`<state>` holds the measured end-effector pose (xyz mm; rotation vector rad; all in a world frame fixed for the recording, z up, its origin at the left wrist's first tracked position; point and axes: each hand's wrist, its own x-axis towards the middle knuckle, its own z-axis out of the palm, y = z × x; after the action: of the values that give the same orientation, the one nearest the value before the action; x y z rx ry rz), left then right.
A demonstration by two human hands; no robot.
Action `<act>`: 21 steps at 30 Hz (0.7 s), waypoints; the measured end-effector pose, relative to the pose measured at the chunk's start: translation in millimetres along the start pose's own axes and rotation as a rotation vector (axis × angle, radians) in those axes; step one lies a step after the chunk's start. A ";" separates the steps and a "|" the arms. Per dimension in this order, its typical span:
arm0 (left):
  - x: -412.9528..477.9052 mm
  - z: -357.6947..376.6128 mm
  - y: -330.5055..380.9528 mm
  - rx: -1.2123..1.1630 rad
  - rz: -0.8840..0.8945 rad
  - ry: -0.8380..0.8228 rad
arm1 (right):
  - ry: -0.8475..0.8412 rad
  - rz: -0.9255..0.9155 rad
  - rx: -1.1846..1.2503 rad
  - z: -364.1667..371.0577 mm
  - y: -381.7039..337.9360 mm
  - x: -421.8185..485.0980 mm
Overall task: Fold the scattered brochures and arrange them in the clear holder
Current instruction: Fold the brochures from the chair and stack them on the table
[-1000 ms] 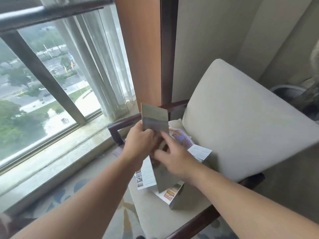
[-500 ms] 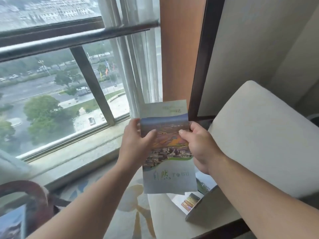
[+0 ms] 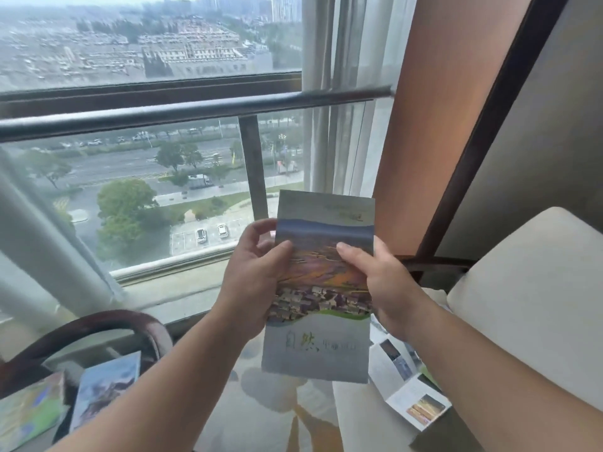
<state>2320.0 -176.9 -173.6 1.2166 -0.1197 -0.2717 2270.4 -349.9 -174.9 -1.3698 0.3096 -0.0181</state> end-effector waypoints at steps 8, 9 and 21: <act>-41.5 -103.6 58.0 0.266 0.232 0.215 | -0.138 0.006 0.186 128.3 7.6 -4.1; -44.9 -116.1 62.6 0.364 0.259 0.286 | -0.134 -0.018 0.185 142.6 7.4 -3.6; -84.1 -214.6 88.0 0.121 0.183 0.513 | -0.352 -0.099 -0.079 257.8 20.6 4.5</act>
<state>2302.2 68.8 -160.7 1.3501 0.2004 0.2138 2330.1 -99.1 -153.0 -1.4368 -0.0530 0.1534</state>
